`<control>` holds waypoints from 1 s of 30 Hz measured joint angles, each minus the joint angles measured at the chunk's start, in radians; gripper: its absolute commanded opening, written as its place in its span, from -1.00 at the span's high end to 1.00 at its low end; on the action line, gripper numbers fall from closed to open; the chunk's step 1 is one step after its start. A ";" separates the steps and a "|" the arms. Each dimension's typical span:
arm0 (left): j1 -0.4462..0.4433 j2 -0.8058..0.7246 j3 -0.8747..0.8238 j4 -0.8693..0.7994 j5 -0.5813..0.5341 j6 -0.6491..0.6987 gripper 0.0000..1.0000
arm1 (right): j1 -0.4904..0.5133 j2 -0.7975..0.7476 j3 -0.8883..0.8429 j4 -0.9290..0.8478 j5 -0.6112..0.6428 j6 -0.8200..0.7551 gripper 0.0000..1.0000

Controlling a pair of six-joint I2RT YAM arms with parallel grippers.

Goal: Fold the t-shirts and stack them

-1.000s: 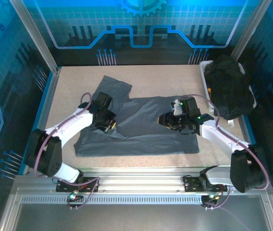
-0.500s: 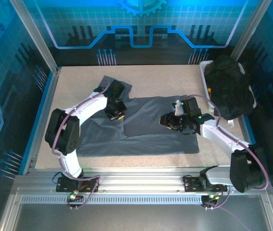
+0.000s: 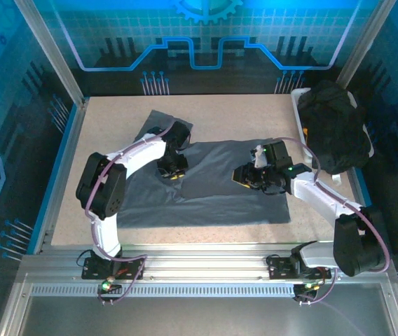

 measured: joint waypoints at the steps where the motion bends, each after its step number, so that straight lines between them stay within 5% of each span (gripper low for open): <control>1: -0.001 -0.003 0.000 0.003 -0.011 0.000 -0.06 | 0.000 0.000 0.001 -0.008 0.013 0.000 0.26; 4: -0.001 -0.056 -0.016 0.022 -0.051 -0.013 -0.01 | -0.005 -0.013 -0.001 -0.045 0.070 0.005 0.26; 8: 0.028 -0.253 -0.119 0.064 -0.056 -0.090 0.30 | -0.032 -0.064 -0.026 -0.089 0.150 0.035 0.37; 13: 0.175 -0.446 -0.344 0.106 0.007 -0.195 0.56 | -0.031 -0.058 -0.038 -0.176 0.227 0.058 0.53; 18: 0.318 -0.390 -0.521 0.147 0.080 -0.265 0.58 | 0.042 0.022 -0.037 -0.256 0.284 0.058 0.54; 30: 0.540 -0.335 -0.610 0.217 0.166 -0.347 0.64 | 0.227 0.310 0.081 -0.311 0.313 0.100 0.53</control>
